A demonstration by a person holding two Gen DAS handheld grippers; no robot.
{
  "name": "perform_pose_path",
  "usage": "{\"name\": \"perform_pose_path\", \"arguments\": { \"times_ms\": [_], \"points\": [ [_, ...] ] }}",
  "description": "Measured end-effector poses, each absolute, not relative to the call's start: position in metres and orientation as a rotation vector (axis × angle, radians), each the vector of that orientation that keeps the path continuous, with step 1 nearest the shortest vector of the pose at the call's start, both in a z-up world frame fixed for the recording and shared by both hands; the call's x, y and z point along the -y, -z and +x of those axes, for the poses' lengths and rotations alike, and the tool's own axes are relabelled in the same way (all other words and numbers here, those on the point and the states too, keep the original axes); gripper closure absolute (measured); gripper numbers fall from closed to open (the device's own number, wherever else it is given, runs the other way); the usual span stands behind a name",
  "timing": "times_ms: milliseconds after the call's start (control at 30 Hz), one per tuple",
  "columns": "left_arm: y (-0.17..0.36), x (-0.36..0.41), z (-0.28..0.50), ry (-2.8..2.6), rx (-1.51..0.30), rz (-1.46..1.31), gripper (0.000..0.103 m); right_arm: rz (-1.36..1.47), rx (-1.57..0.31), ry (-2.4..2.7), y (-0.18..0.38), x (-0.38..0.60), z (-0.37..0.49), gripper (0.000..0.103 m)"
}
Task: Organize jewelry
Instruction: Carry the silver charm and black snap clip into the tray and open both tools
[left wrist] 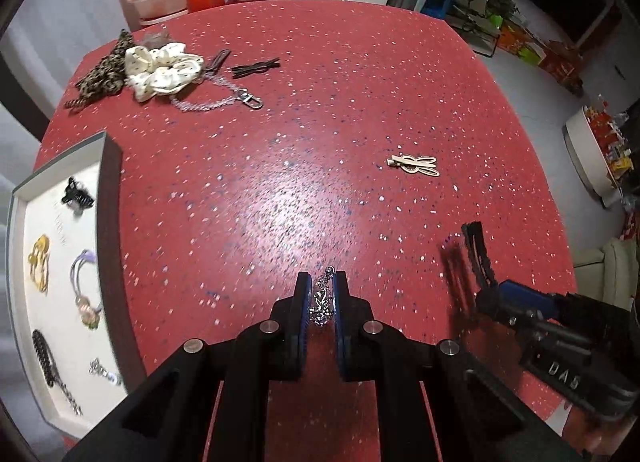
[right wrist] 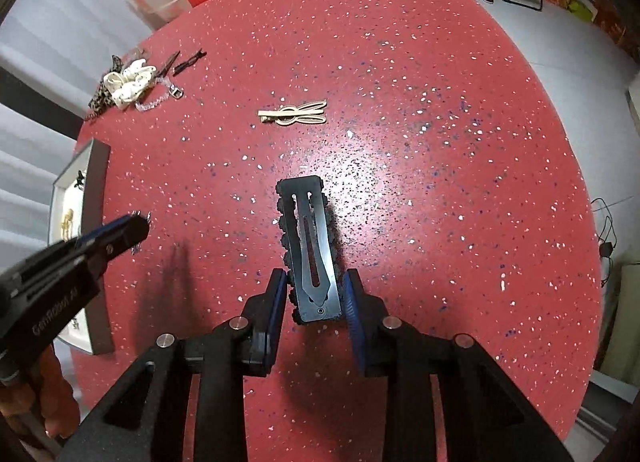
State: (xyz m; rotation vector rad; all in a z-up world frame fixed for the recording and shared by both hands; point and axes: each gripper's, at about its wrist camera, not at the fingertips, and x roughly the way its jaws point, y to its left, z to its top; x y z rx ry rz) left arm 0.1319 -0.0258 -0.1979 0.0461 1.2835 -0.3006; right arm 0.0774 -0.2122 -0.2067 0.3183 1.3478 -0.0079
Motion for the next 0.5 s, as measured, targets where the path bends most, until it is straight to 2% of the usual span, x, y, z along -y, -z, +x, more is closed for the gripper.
{"name": "perform_pose_path", "arguments": {
  "times_ms": [500],
  "points": [
    [0.155,-0.013,0.103,0.245,-1.255,0.001,0.091,0.293,-1.334,-0.046,0.167,0.195,0.078,0.072]
  ]
}}
